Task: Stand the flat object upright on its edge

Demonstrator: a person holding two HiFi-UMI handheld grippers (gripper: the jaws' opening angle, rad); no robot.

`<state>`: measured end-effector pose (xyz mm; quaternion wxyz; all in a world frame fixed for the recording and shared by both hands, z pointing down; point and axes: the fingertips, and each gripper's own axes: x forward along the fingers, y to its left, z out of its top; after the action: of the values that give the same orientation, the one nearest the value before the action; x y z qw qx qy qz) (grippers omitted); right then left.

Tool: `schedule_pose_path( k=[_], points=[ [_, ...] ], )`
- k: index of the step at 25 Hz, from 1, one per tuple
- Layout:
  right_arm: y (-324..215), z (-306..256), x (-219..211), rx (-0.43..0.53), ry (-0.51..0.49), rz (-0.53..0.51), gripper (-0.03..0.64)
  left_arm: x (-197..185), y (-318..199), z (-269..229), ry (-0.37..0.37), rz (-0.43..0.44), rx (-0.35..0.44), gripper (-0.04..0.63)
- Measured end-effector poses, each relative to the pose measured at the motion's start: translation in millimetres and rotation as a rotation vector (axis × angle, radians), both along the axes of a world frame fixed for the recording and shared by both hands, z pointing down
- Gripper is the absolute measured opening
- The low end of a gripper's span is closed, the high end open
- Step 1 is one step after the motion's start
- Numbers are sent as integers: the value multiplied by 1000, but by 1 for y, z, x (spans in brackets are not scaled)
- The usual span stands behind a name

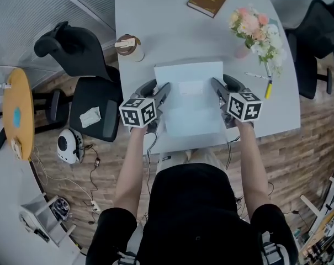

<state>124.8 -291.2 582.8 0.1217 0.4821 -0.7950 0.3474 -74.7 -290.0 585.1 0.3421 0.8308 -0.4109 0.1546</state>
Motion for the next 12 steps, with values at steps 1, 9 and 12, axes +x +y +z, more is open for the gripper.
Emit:
schedule_pose_path(
  k=[1,9,12],
  points=[
    [1,-4,1,9,0,-6,221,0,2,-4,-1,0,11,239],
    [12,-34,0,82,10,-41,218,0,17,-33,-7,-21,84,239],
    [18,-47,-3,108,11,-54,215,-3,22,-47,-9,-32,112,238]
  ],
)
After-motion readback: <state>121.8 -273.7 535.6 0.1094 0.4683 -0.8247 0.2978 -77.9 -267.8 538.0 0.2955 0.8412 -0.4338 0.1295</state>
